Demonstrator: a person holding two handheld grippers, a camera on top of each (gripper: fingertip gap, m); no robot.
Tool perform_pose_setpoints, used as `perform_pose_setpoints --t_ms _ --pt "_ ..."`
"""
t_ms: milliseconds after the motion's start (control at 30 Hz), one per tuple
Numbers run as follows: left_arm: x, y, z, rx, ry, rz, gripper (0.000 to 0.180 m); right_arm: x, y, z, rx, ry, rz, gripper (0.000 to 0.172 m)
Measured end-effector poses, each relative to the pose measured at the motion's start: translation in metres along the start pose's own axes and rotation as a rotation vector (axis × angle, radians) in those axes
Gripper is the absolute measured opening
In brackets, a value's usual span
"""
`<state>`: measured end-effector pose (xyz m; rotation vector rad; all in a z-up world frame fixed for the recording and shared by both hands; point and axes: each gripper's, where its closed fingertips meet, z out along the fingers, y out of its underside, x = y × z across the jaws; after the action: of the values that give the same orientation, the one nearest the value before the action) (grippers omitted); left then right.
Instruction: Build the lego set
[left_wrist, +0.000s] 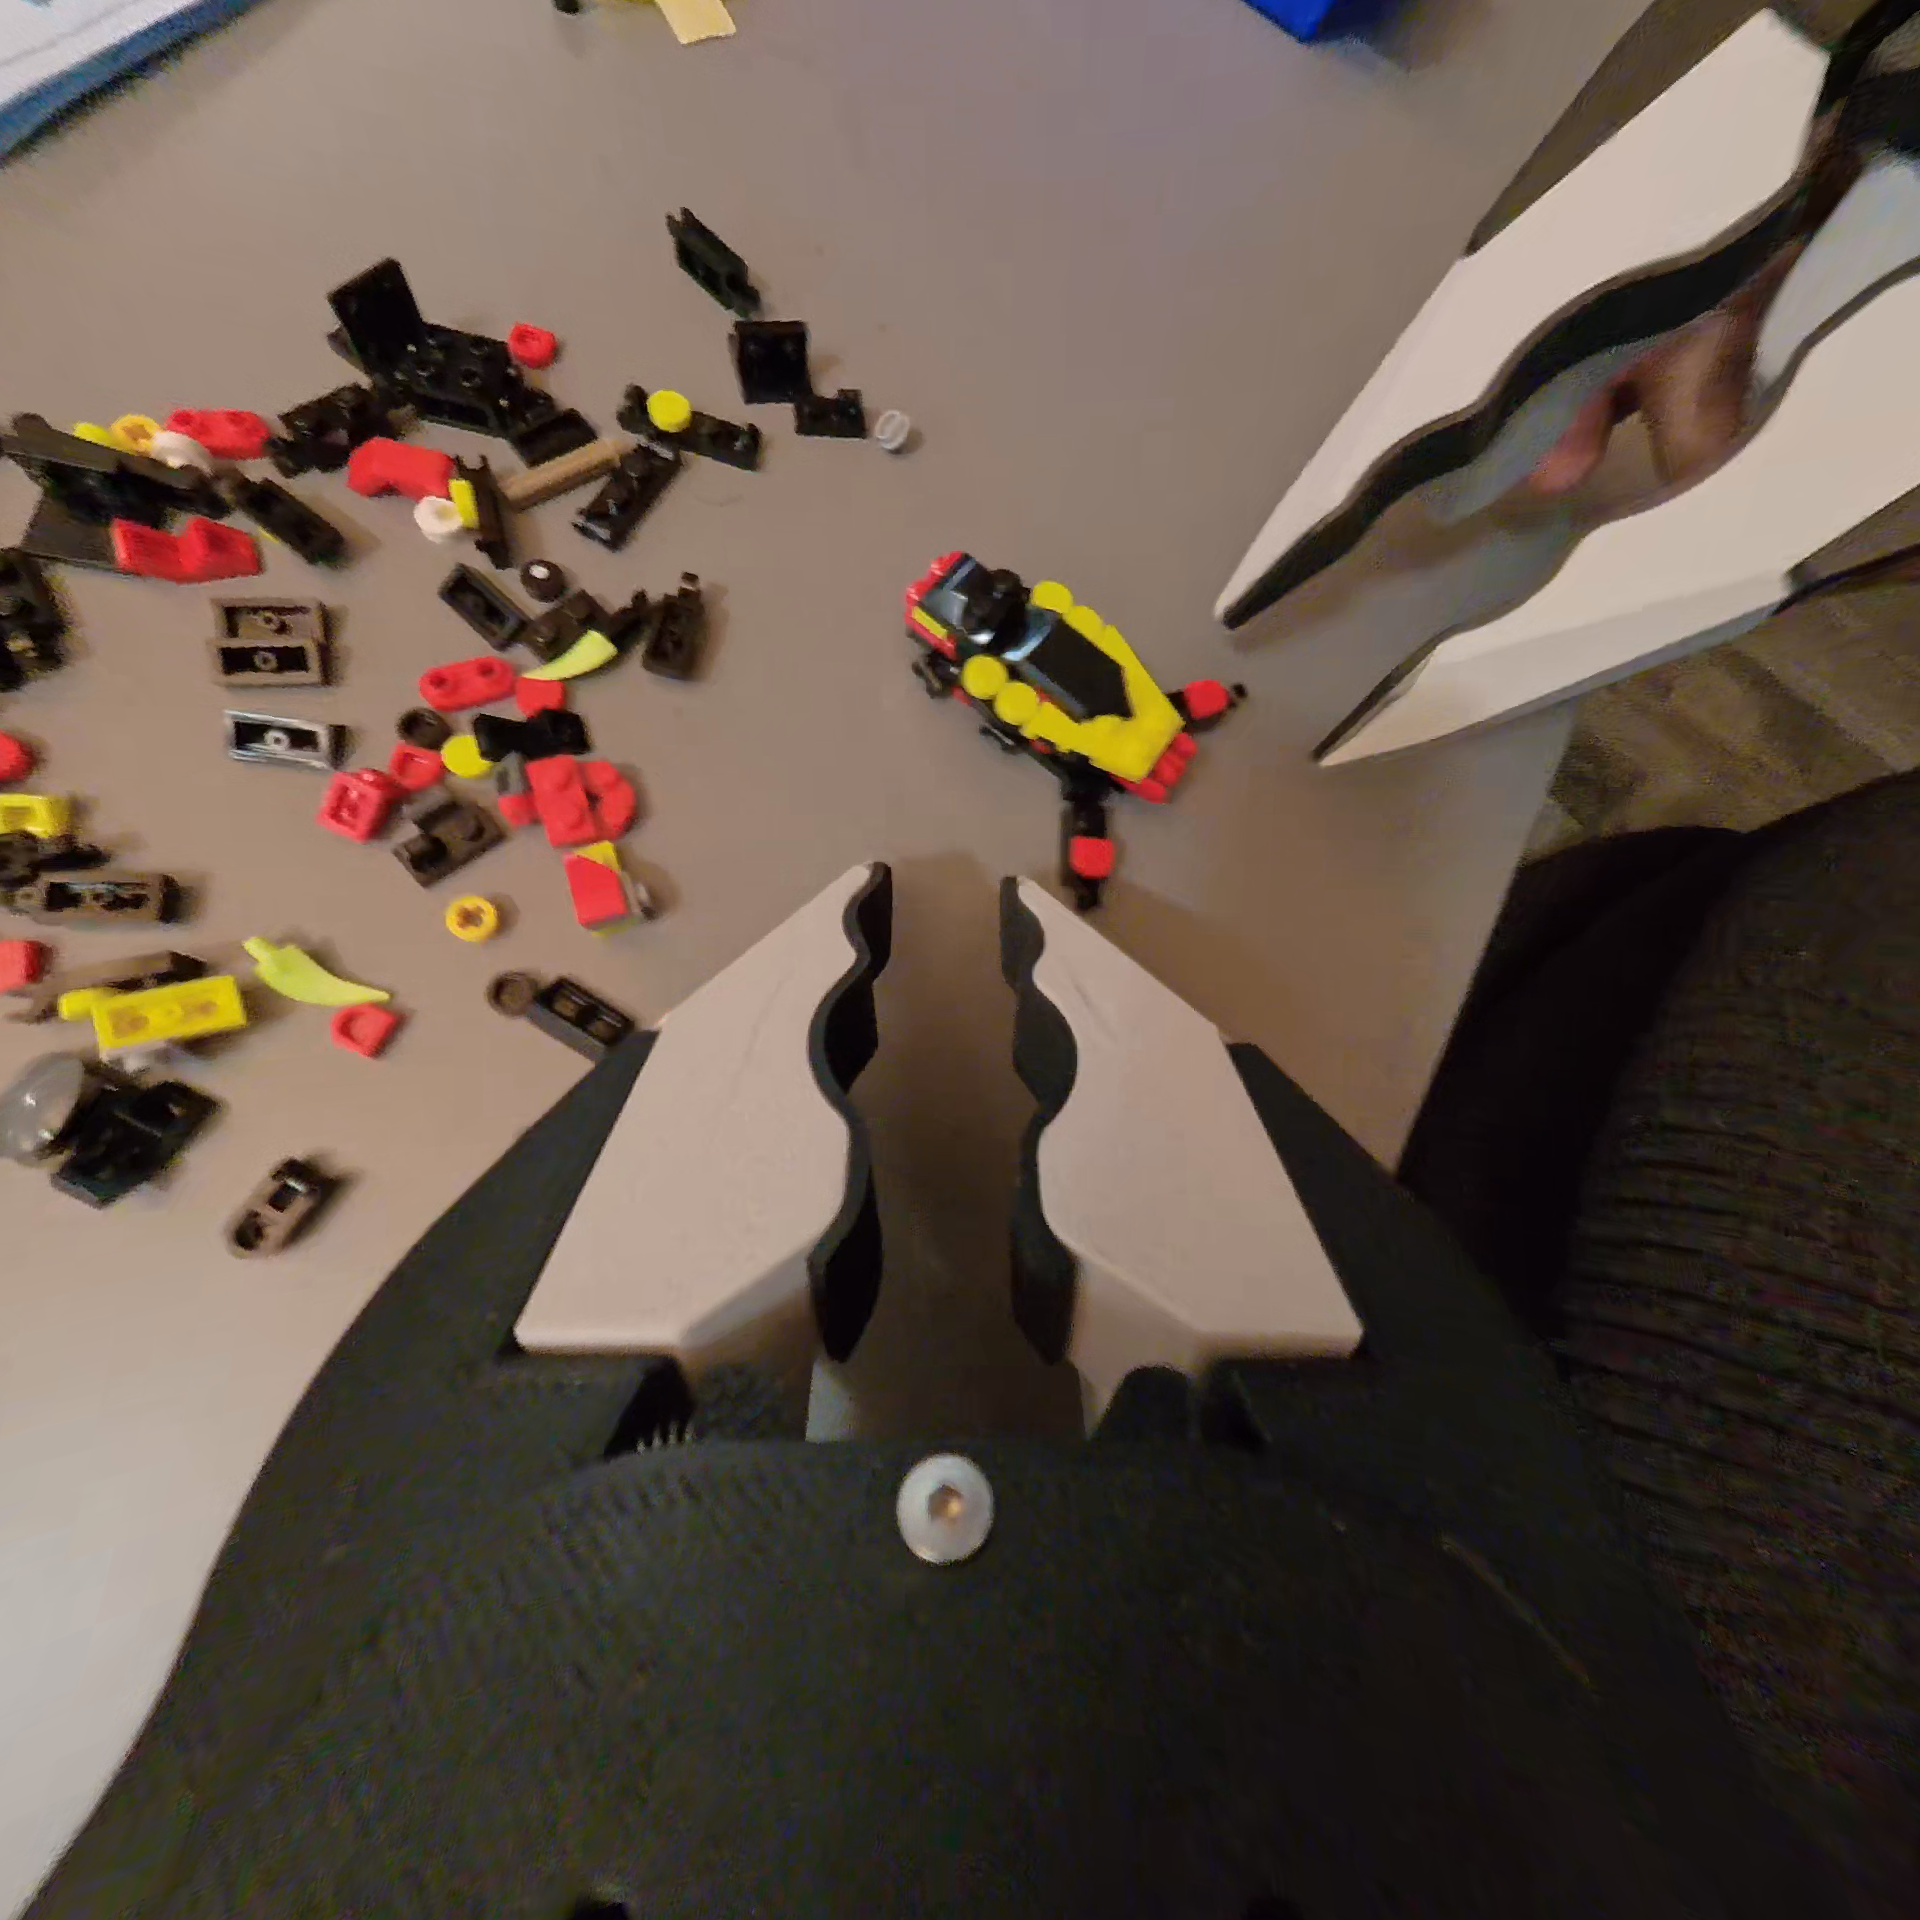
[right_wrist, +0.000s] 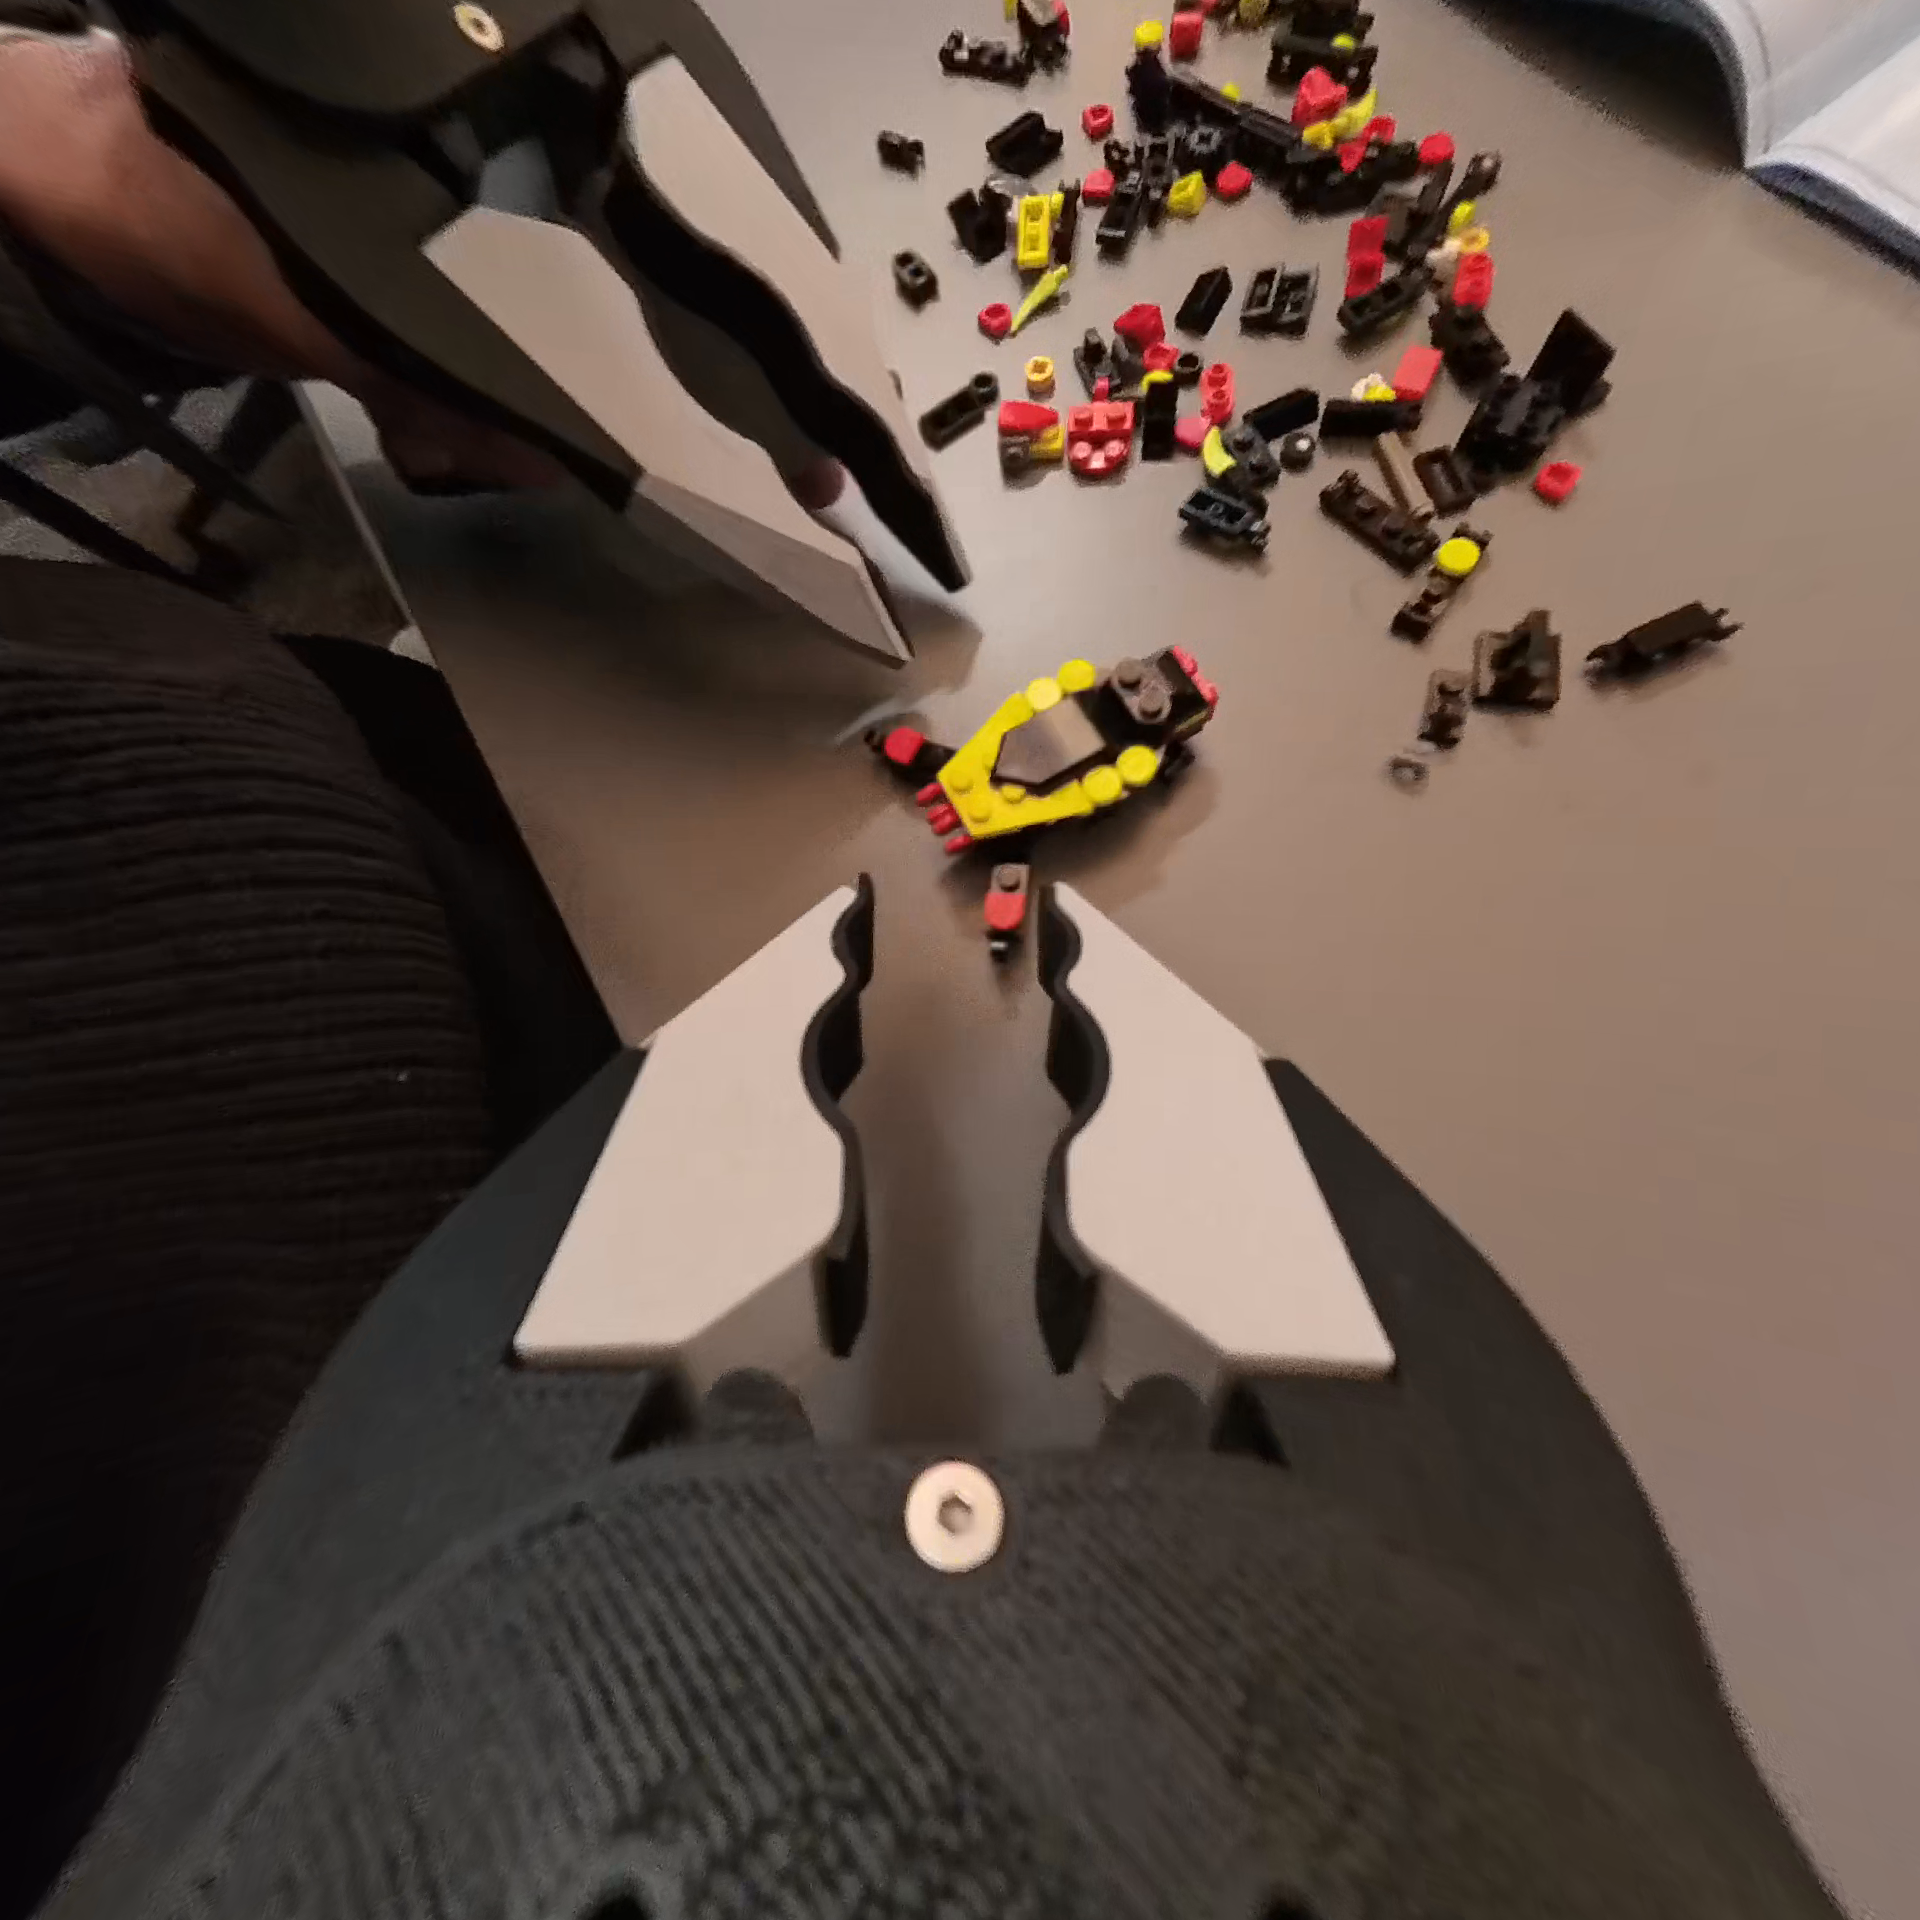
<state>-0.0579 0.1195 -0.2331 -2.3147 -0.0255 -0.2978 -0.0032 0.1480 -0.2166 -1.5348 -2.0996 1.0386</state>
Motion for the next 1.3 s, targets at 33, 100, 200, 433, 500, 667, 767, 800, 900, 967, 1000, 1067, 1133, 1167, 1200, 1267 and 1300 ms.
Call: perform_pose_setpoints --t_ms 33,100,200,433,500,667,767,800,900,967,1000,1067,1133,1167,1200,1267,1300 --pt "0.005 0.001 -0.002 0.004 0.004 0.000 0.020 0.000 0.004 0.001 -0.006 0.030 0.002 0.035" --pt "0.011 0.005 -0.005 0.014 0.000 0.000 0.025 0.003 0.010 0.002 -0.030 0.090 -0.008 0.042" --pt "0.018 0.005 -0.003 0.025 0.019 0.005 0.030 0.008 0.007 0.006 -0.035 0.127 -0.018 0.045" --pt "0.026 0.005 0.005 0.016 0.049 0.017 0.031 0.007 0.010 0.017 -0.074 0.110 -0.048 0.041" --pt "0.026 0.003 0.006 0.022 0.042 0.023 0.031 0.008 0.013 0.018 -0.092 0.104 -0.053 0.034" --pt "0.026 0.004 0.010 0.002 0.038 0.030 0.030 0.006 0.012 0.014 -0.055 0.038 -0.020 0.030" --pt "0.026 0.004 0.011 -0.003 0.041 0.021 0.029 0.008 0.012 0.014 -0.048 0.037 -0.020 0.030" --pt "0.026 0.004 0.012 -0.004 0.043 0.018 0.029 0.008 0.012 0.014 -0.052 0.037 -0.024 0.031" --pt "0.027 0.004 0.013 -0.013 0.052 0.014 0.027 0.009 0.014 0.016 -0.067 0.049 -0.055 0.031" --pt "0.028 0.004 0.013 -0.015 0.060 0.011 0.023 0.008 0.014 0.017 -0.070 0.052 -0.077 0.031" --pt "0.028 0.005 0.014 -0.017 0.061 0.009 0.021 0.008 0.014 0.017 -0.069 0.050 -0.081 0.031" --pt "0.027 0.005 0.014 -0.017 0.061 0.003 0.020 0.006 0.013 0.018 -0.061 0.040 -0.076 0.031" --pt "0.027 0.004 0.014 -0.016 0.064 -0.004 0.020 0.007 0.013 0.018 -0.055 0.034 -0.066 0.030" --pt "0.026 0.004 0.014 -0.016 0.063 -0.007 0.019 0.008 0.012 0.018 -0.054 0.036 -0.064 0.028" --pt "0.026 0.004 0.014 -0.016 0.065 -0.010 0.019 0.009 0.012 0.018 -0.052 0.040 -0.063 0.026" --pt "0.026 0.004 0.014 -0.016 0.070 -0.013 0.018 0.012 0.012 0.019 -0.049 0.055 -0.061 0.019" --pt "0.026 0.004 0.014 -0.016 0.072 -0.015 0.018 0.012 0.012 0.019 -0.048 0.058 -0.063 0.017"
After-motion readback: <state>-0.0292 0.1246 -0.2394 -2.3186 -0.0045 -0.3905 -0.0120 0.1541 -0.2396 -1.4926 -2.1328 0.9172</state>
